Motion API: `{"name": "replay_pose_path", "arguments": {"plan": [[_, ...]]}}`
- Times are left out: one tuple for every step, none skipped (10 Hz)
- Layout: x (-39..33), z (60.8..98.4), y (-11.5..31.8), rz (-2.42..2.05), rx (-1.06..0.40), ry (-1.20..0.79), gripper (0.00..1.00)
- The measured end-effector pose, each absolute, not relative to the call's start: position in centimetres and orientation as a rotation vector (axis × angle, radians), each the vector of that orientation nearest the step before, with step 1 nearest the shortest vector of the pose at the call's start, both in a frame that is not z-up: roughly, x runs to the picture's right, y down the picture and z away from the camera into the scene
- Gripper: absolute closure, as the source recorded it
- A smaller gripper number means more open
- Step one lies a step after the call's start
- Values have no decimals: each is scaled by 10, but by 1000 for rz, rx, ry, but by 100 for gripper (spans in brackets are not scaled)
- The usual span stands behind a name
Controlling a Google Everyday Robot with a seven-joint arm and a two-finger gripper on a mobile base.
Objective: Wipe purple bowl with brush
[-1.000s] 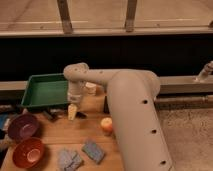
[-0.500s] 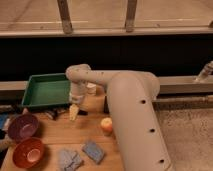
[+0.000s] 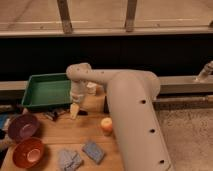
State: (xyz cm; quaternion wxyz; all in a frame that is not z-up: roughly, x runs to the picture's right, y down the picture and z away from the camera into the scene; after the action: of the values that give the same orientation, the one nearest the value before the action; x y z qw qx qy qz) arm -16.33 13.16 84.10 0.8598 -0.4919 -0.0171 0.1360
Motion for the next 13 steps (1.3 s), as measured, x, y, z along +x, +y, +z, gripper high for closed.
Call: {"name": "replay_pose_path", "arguments": {"plan": [[-161,843,128,294,-1018,-29,34],[-159,846,124,301,-1004,-21,34],[-158,851,121,310,-986,-12,34],[-160,855,121,317,-969,-4,34],[-161,857,122,321,-956,2,34],[-163,859,122,333,-922,12,34],[-162,860,122,346,-891,23,34],[-161,861,122,361,-858,31,34],[-161,862,123,373,-837,37,34],[-161,863,126,377,-831,43,34],[-164,865,129,377,-832,44,34],[-166,866,131,374,-837,49,34],[-169,867,134,368,-846,56,34]]}}
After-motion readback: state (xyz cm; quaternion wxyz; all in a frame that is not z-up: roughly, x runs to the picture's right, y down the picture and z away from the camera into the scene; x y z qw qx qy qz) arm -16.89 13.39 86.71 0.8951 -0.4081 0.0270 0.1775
